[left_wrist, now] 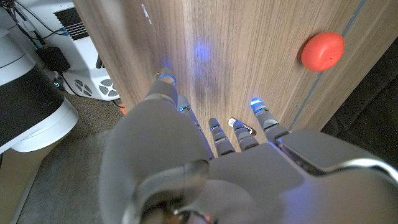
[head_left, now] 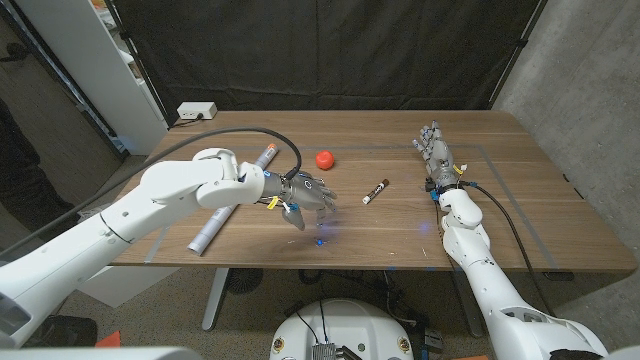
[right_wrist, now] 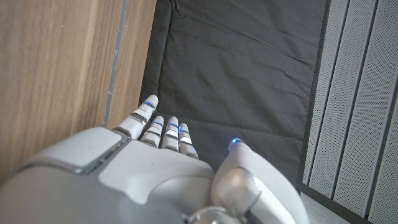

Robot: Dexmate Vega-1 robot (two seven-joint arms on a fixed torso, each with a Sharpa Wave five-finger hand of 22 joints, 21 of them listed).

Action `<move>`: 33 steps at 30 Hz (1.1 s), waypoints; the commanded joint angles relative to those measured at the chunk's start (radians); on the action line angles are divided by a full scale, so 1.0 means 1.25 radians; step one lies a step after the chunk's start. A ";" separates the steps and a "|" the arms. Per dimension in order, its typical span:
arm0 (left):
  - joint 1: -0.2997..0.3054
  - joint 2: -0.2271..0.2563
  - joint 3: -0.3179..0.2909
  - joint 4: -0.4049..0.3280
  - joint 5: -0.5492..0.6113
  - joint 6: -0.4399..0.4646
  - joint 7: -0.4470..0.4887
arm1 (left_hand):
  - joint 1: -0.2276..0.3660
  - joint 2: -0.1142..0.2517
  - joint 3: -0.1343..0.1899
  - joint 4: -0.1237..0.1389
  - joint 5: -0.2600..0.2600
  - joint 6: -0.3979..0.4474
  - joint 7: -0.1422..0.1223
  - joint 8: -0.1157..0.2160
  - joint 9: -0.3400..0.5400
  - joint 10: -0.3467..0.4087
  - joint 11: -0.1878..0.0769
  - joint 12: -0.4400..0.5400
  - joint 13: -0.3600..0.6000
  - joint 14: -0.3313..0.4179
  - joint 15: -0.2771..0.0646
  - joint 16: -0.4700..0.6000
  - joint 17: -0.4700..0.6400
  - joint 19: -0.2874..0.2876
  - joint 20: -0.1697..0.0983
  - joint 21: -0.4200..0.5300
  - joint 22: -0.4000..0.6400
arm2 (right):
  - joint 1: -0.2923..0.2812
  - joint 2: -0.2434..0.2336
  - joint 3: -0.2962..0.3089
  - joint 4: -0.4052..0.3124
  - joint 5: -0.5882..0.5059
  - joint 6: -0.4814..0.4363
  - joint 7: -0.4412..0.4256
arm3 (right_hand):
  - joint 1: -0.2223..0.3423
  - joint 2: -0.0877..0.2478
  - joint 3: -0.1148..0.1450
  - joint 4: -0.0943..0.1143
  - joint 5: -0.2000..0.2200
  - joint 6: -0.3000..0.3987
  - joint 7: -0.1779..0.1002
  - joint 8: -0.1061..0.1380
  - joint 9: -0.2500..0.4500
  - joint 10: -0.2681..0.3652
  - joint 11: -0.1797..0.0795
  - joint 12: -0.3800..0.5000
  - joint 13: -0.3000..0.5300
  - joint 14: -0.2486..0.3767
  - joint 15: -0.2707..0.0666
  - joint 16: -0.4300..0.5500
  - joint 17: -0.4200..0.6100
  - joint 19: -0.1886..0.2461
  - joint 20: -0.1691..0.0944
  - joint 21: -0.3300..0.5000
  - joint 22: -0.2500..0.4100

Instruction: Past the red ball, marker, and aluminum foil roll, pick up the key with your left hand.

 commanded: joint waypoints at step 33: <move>0.025 0.010 0.020 0.028 0.090 -0.035 0.108 | -0.039 -0.025 -0.034 0.007 0.016 0.042 0.003 0.007 0.001 0.022 -0.010 0.001 0.002 0.017 -0.072 0.001 0.003 0.010 -0.005 -0.009 0.005 | 0.002 -0.001 0.005 0.006 -0.005 0.001 0.000 | 0.005 -0.004 0.000 -0.003 0.003 0.006 0.002 0.000 0.001 0.006 -0.001 -0.002 0.004 0.008 0.003 -0.002 0.003 0.007 -0.010 -0.002 0.003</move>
